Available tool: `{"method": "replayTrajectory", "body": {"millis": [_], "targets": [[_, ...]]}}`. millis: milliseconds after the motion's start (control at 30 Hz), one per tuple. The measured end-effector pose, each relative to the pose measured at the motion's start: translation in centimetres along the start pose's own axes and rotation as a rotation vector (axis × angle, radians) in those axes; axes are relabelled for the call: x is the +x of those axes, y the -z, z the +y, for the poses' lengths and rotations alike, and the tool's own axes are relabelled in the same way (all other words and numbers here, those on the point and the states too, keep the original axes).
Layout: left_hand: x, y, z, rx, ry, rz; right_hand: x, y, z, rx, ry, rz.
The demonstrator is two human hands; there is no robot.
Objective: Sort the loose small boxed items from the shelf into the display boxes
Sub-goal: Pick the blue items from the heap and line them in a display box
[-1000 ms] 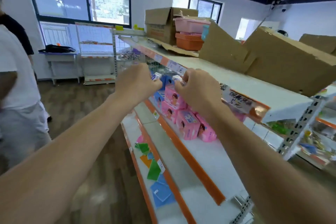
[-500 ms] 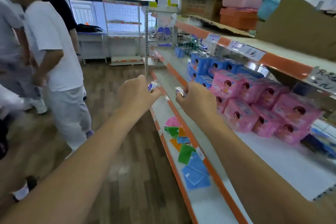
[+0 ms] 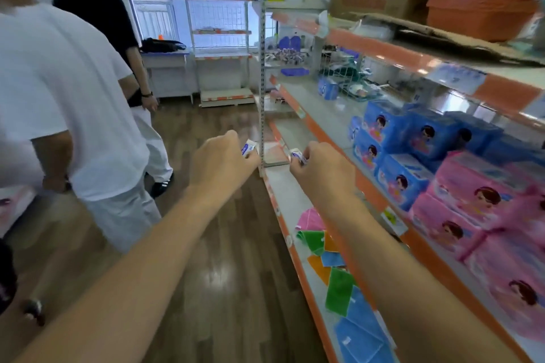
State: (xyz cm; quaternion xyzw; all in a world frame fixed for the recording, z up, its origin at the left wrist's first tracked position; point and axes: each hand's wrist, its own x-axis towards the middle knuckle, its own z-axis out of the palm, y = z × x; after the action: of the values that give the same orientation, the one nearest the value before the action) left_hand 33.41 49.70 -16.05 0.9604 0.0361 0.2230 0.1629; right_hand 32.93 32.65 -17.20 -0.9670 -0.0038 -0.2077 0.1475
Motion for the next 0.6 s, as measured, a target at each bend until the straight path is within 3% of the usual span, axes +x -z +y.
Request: {"method": "replayTrajectory", "body": {"millis": [367,600], "targets": [[20.3,-9.5,-7.8,-0.048,0.05,-0.045,19.9,-13.4,-5.4,-0.034,0.041,-0.02],[34.8,-13.5,-12.1,-0.015,-0.007,-0.109,33.1,-20.3,-10.1,-0.064,-0.012,-0.007]]}}
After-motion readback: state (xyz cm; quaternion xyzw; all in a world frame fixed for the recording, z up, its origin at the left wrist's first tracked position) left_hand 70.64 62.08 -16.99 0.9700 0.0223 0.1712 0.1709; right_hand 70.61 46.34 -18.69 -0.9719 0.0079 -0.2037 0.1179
